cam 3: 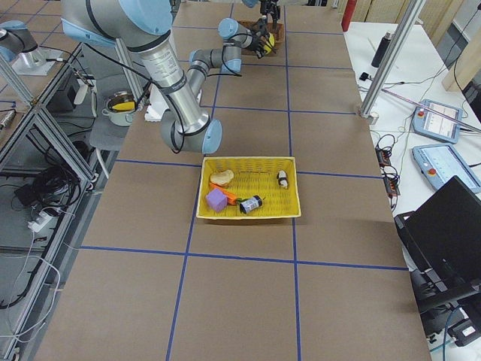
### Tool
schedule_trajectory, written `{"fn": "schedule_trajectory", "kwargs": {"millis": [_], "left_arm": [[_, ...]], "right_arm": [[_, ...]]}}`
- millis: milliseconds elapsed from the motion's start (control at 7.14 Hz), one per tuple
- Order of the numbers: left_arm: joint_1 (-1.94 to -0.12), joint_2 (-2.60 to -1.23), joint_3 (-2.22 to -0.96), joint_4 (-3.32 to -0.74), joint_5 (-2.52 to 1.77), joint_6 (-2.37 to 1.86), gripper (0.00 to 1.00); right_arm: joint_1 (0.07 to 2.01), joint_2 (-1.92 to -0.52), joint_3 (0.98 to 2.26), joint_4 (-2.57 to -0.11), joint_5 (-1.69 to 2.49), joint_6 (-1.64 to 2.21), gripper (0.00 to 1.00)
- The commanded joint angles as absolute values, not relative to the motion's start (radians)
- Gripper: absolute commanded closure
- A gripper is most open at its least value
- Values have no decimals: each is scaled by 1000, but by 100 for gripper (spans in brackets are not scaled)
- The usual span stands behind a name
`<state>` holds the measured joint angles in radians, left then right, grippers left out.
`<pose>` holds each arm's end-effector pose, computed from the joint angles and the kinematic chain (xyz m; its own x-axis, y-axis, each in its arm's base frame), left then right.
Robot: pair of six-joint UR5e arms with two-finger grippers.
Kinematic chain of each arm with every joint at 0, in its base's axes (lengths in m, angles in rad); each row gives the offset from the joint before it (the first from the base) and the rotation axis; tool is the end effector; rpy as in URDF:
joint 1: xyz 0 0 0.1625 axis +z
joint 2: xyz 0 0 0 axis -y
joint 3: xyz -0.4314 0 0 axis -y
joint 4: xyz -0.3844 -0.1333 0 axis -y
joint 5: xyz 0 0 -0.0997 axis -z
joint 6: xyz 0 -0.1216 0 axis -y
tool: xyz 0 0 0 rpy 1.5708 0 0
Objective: Move tape to another basket
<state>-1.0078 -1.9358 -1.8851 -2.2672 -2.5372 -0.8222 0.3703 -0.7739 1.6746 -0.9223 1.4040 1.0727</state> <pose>0.2602 -0.4745 0.2396 0.1096 0.5509 -0.8273 -0.0340 0.8339 0.5508 -0.5684 -0.3853 0.0657 0.2621 -0.4036 0.8766 -0.4398 0.7585 0.4808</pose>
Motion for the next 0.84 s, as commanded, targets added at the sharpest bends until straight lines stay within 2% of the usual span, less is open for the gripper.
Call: {"fn": "schedule_trajectory", "kwargs": {"millis": [0,700], "left_arm": [[-993,-1936,-1885,-2267,-2536,-822,1],[-980,-1937,-1881,-2267,-2537,-822,2]], "right_arm": [[370,-766,1674,-922,1404,1072,100],[370,-761,1674,-919,1404,1072,100]]}}
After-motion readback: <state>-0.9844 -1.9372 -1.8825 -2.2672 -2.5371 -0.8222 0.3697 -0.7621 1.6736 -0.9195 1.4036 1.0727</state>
